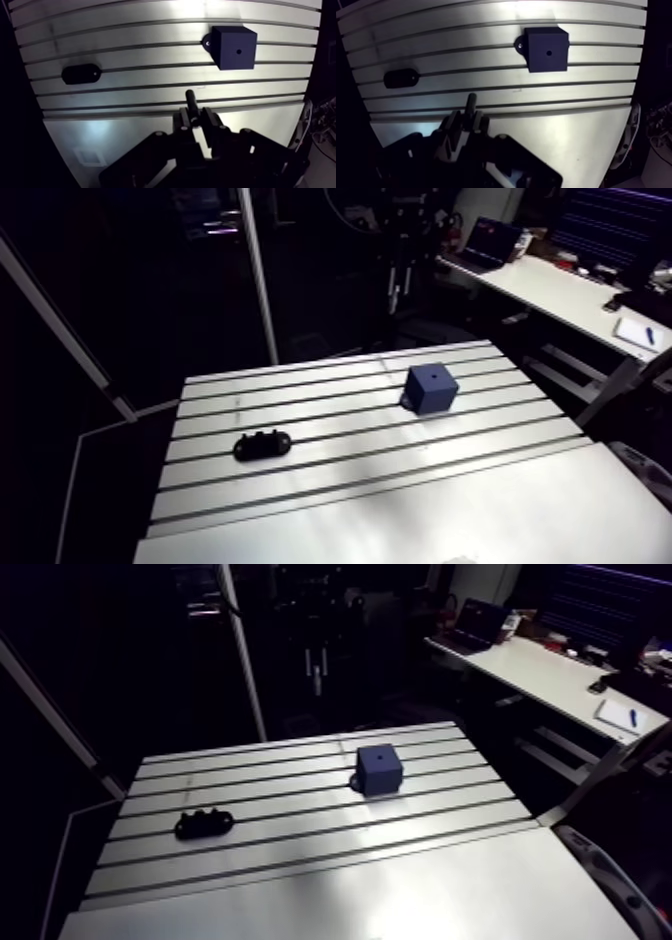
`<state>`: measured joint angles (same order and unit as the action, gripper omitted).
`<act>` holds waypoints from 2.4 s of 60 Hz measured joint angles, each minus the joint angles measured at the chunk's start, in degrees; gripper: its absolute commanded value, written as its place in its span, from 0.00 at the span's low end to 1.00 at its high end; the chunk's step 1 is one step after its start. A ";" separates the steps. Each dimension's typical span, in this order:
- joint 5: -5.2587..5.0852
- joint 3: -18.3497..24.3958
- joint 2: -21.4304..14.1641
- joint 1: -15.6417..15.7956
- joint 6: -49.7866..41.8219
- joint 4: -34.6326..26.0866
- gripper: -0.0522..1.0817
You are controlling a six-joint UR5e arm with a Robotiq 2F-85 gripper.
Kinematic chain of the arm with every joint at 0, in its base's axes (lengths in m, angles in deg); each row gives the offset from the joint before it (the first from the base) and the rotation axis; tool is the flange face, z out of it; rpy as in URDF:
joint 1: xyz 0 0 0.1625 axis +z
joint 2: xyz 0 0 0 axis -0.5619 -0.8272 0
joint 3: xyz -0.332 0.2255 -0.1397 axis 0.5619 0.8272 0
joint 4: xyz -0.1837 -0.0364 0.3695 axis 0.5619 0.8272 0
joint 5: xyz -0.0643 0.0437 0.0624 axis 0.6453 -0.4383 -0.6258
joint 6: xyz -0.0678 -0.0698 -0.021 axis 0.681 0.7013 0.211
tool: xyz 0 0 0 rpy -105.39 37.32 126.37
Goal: Pick up the M10 bolt and insert it into the hole until fully seated.
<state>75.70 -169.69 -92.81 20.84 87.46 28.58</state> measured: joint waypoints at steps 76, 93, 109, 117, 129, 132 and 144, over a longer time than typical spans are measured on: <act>0.96 4.71 9.49 -9.93 3.00 0.13 1.00; 1.13 3.05 9.67 -9.87 2.84 0.56 1.00; 1.21 1.36 9.84 -9.86 2.64 1.21 1.00; 1.25 0.77 9.97 -9.86 2.61 1.79 1.00; 1.25 0.04 10.28 -9.86 2.60 2.38 1.00; 1.24 -0.13 10.34 -9.86 2.59 2.45 1.00; 1.17 -0.91 10.46 -9.86 2.60 2.91 1.00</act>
<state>76.87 -170.60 -82.36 10.98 90.05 31.49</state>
